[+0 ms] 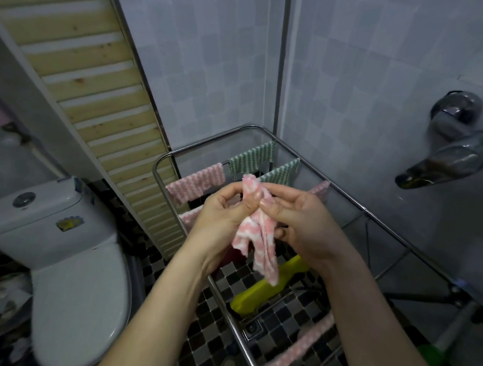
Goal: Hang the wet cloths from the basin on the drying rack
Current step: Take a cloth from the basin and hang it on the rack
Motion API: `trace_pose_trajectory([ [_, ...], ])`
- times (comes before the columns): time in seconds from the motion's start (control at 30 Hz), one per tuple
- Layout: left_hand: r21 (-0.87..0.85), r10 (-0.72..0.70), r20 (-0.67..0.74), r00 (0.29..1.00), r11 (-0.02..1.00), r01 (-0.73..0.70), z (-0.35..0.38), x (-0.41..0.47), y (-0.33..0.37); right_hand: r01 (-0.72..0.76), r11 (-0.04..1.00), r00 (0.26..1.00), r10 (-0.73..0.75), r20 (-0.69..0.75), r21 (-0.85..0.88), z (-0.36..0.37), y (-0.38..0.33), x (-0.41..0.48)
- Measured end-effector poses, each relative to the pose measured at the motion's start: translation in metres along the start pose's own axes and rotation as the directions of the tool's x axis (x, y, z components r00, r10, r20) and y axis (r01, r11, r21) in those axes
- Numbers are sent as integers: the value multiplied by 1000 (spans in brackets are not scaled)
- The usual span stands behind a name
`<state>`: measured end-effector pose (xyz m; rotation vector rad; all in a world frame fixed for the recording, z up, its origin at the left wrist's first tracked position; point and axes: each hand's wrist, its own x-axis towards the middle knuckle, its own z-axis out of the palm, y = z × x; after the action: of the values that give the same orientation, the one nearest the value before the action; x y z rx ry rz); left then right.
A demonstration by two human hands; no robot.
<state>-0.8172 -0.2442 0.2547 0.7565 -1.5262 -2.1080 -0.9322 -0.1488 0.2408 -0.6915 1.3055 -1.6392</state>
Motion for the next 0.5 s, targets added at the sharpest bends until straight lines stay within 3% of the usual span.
trace_pose_trajectory([
  [0.13, -155, -36, 18, 999, 987, 38, -15, -3, 4, -47, 981, 999, 48, -1, 190, -5, 1, -2],
  [0.27, -74, 7, 145, 989, 997, 3, -19, -10, 8, -63, 983, 997, 71, -37, 174, -4, 2, -5],
  [0.37, 196, 20, 170, 985, 979, -54, -20, -16, 16, -21, 999, 990, 14, -137, -49, -4, 2, -8],
  [0.43, 486, 55, 95, 994, 869, -94, -18, -21, 22, -30, 983, 972, -12, -233, -179, -4, -2, -11],
  [0.5, 654, 122, 25, 992, 749, -108, -15, -25, 25, -29, 986, 952, -24, -304, -167, -4, -9, -18],
])
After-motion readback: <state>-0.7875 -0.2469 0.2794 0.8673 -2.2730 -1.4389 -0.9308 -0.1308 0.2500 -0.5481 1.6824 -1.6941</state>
